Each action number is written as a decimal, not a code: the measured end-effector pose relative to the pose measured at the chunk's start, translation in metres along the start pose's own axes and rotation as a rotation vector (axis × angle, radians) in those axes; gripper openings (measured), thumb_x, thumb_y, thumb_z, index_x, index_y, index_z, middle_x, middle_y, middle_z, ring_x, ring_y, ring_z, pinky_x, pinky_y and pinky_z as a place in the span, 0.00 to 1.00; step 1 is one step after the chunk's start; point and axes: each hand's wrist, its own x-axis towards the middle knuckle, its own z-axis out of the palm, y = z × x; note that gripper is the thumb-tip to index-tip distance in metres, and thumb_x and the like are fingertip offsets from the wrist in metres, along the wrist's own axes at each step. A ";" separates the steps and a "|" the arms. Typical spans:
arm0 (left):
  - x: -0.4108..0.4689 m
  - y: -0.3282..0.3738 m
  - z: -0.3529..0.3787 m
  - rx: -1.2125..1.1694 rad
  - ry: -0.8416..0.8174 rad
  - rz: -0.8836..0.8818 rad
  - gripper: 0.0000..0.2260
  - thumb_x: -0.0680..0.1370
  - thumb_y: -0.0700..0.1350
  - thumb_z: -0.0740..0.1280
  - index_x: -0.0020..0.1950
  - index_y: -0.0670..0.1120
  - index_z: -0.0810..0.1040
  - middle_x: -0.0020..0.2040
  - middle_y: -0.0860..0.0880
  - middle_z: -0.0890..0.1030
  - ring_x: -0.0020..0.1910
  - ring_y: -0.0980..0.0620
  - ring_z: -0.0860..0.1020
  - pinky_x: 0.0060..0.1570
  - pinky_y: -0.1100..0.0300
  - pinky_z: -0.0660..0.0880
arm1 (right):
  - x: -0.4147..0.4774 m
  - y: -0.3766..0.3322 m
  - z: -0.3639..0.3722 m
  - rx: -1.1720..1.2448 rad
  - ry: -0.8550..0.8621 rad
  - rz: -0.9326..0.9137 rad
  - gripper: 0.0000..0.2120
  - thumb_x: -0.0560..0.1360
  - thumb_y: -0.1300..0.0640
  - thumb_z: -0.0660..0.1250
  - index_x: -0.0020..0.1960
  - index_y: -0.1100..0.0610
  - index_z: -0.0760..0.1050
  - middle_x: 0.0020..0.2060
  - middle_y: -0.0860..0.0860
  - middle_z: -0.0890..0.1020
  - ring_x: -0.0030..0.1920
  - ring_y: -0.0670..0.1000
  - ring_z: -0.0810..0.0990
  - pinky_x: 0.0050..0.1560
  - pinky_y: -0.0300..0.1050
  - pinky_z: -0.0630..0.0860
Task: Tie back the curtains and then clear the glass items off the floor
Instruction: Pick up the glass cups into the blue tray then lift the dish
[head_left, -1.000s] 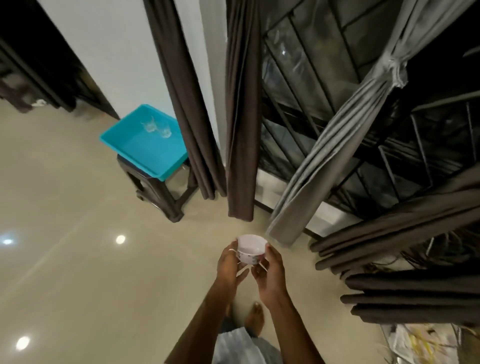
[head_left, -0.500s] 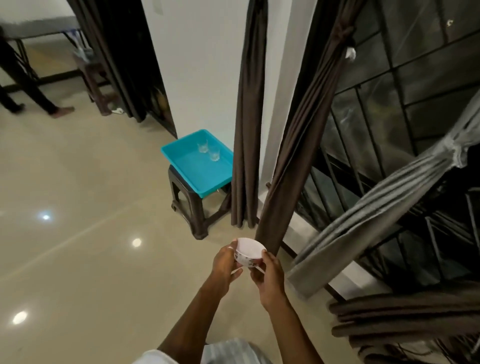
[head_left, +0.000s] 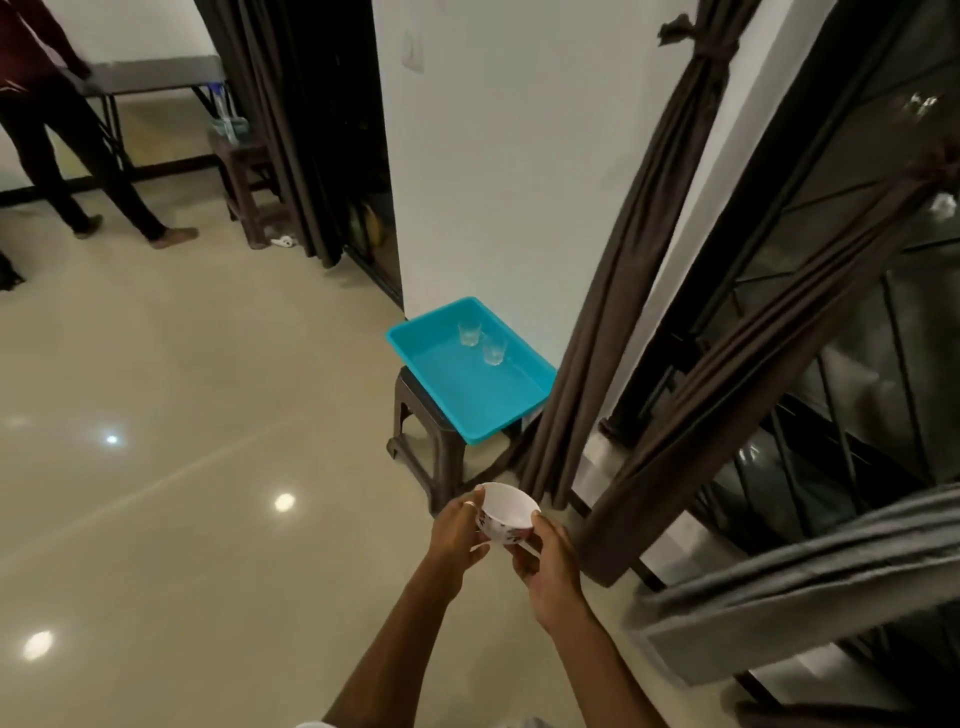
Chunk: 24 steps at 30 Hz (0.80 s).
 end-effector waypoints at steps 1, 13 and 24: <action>0.006 0.011 -0.011 0.005 0.001 0.011 0.08 0.80 0.55 0.68 0.54 0.54 0.76 0.58 0.46 0.78 0.53 0.46 0.79 0.53 0.51 0.78 | 0.004 0.003 0.017 0.016 -0.002 0.006 0.15 0.81 0.52 0.67 0.66 0.51 0.75 0.61 0.58 0.79 0.60 0.62 0.80 0.48 0.50 0.80; 0.093 0.085 -0.066 0.072 0.010 -0.046 0.11 0.80 0.53 0.68 0.60 0.50 0.76 0.52 0.47 0.80 0.55 0.44 0.79 0.40 0.56 0.77 | 0.068 0.006 0.127 0.010 0.110 0.039 0.18 0.80 0.50 0.68 0.69 0.51 0.74 0.61 0.56 0.80 0.60 0.59 0.80 0.60 0.54 0.81; 0.204 0.201 -0.008 0.040 0.063 0.022 0.13 0.80 0.50 0.68 0.60 0.43 0.79 0.54 0.42 0.84 0.54 0.43 0.83 0.46 0.54 0.81 | 0.211 -0.086 0.190 0.074 0.095 0.070 0.18 0.76 0.53 0.72 0.65 0.54 0.77 0.59 0.57 0.82 0.59 0.59 0.81 0.49 0.51 0.81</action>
